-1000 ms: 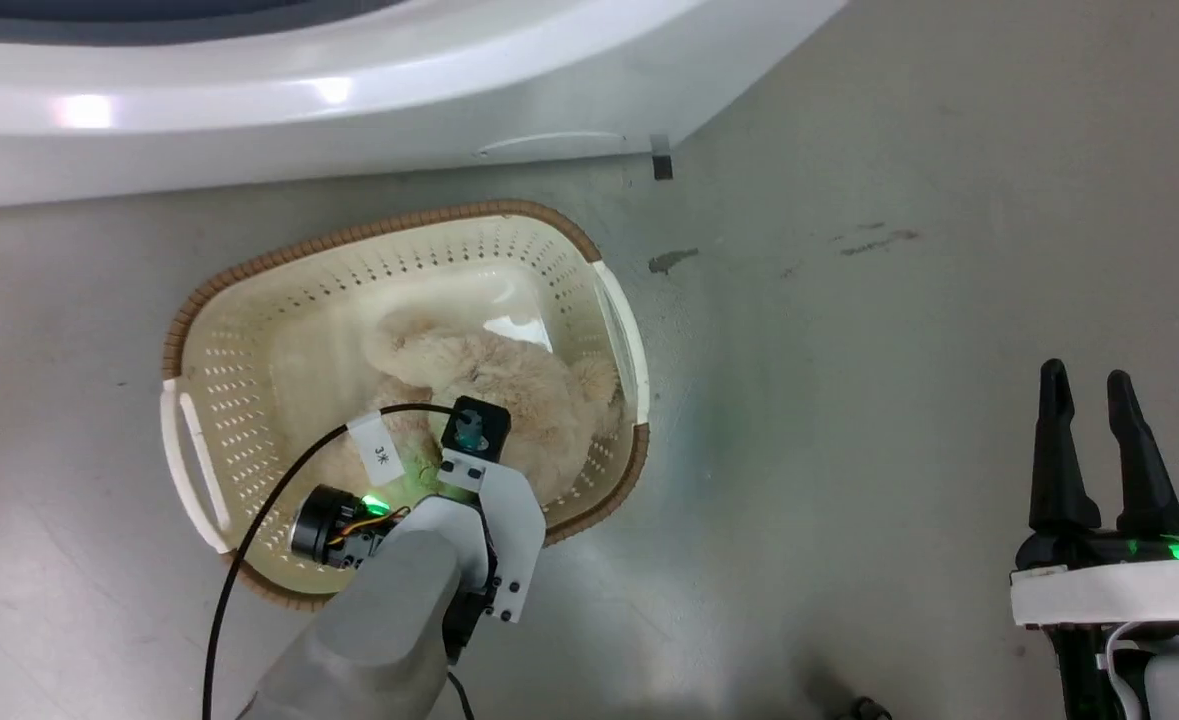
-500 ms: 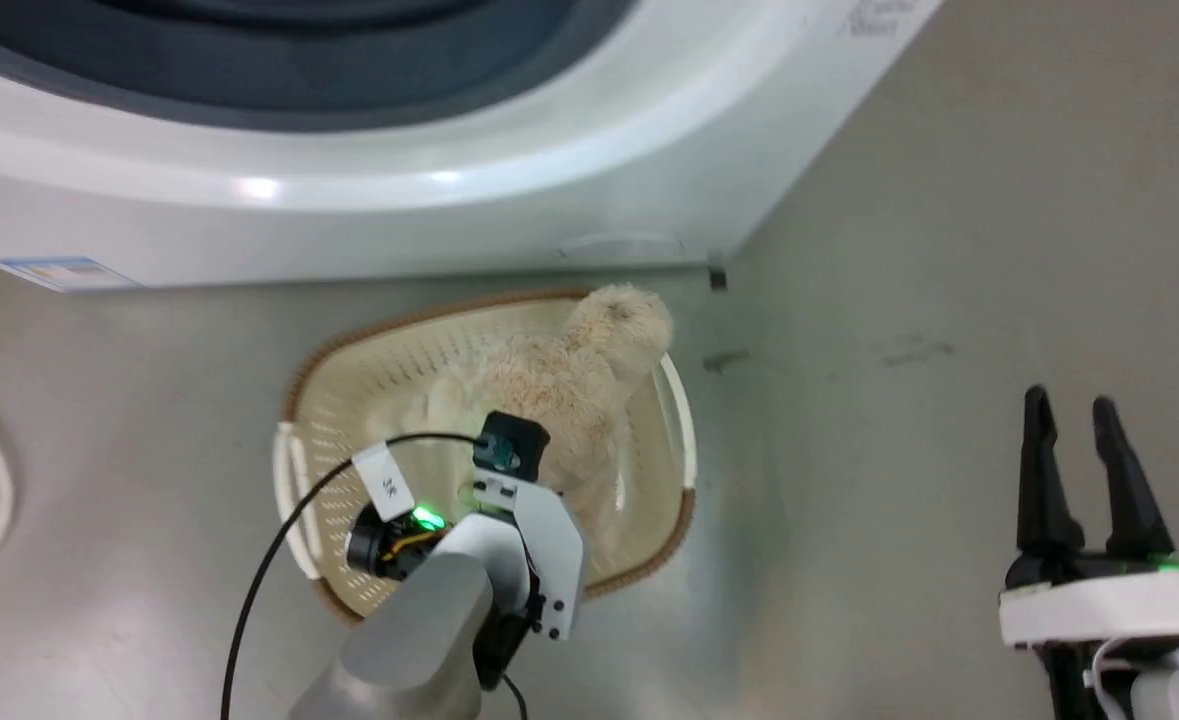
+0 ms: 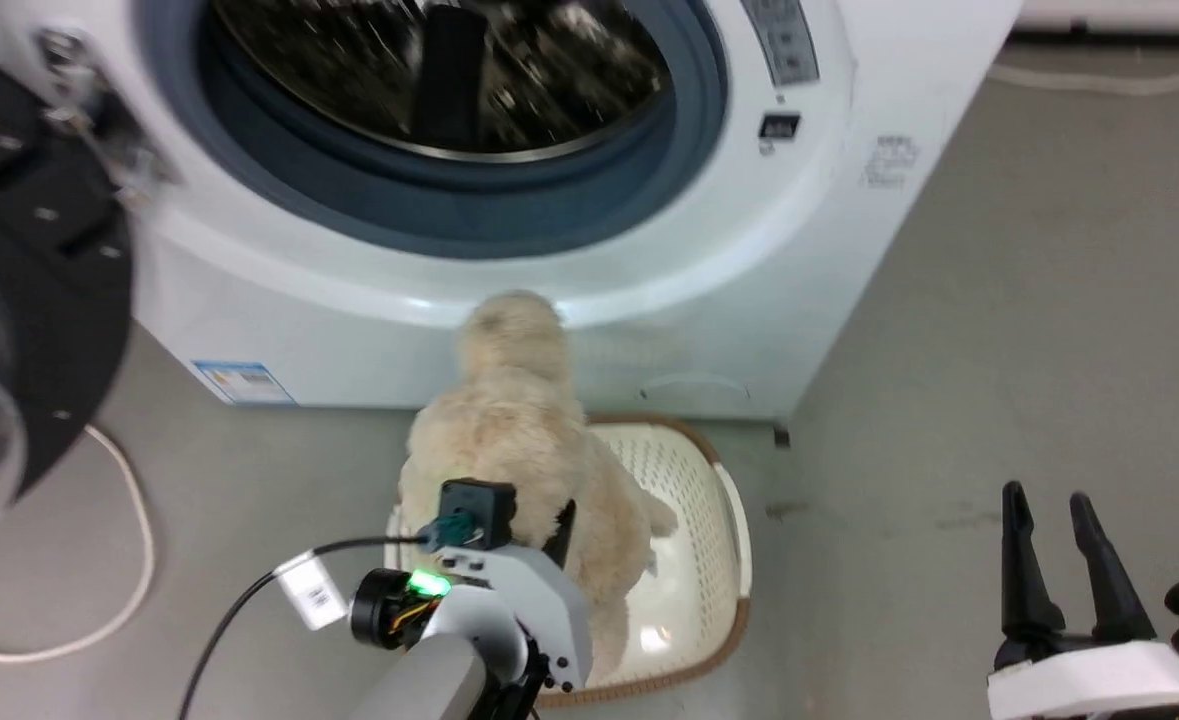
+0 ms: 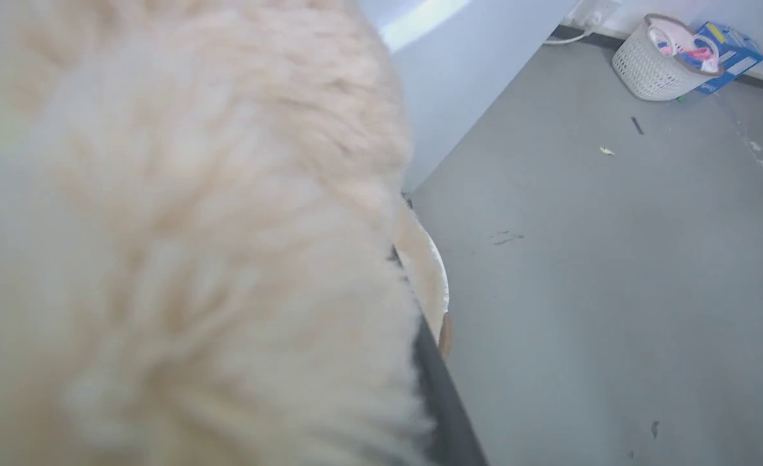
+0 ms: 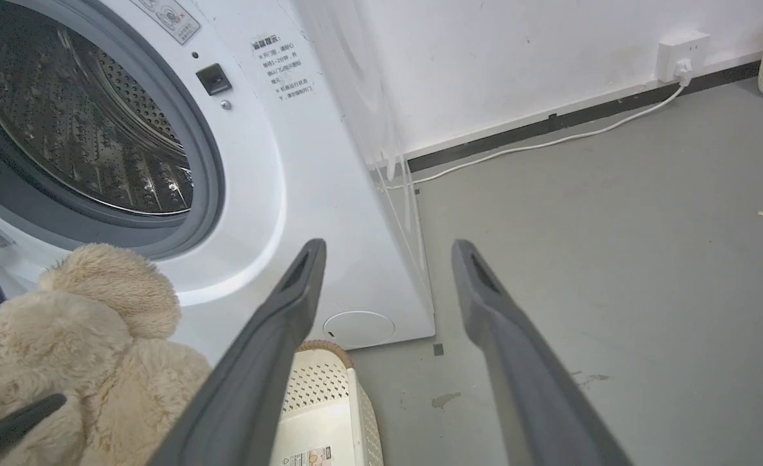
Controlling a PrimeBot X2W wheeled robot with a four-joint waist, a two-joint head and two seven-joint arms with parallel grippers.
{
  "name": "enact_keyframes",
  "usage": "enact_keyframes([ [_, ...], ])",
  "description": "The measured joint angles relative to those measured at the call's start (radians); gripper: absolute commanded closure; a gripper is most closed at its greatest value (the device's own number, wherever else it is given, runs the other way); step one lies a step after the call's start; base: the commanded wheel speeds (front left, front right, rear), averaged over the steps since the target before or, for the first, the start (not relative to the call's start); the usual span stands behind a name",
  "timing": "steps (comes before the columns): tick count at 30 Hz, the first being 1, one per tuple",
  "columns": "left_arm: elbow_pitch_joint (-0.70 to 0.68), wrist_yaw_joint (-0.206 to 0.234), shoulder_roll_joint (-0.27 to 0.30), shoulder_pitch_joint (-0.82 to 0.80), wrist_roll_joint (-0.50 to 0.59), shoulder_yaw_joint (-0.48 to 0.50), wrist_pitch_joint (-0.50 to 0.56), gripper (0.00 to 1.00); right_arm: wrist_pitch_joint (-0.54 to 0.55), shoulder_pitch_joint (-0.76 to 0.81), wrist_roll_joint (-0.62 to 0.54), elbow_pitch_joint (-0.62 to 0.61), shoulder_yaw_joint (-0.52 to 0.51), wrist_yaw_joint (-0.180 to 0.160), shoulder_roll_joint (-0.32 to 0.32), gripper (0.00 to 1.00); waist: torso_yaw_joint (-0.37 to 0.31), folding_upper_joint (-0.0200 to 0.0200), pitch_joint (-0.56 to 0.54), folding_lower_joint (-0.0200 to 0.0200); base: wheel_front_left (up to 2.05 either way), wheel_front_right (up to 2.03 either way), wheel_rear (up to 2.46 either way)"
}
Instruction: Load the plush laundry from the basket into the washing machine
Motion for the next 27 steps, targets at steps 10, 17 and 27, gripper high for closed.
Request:
enact_keyframes([
  [10,-0.285,0.091,0.083,0.111,0.041,0.024,-0.091,1.00,0.001,0.065,-0.004,0.014,-0.011,0.000,0.000,0.00,0.055,0.0000,-0.137,-0.0001,0.00,0.00,0.00],
  [17,-0.404,0.128,0.149,0.126,0.100,0.020,-0.101,1.00,0.010,0.099,-0.002,0.007,-0.012,0.000,0.000,0.00,0.083,0.0000,-0.192,0.0000,0.00,0.00,0.00],
  [27,-0.314,0.099,0.137,-0.040,0.111,0.046,-0.131,1.00,0.019,0.088,-0.002,-0.028,-0.008,0.000,0.000,0.00,0.079,0.0000,-0.122,0.0003,0.00,0.00,0.00],
])
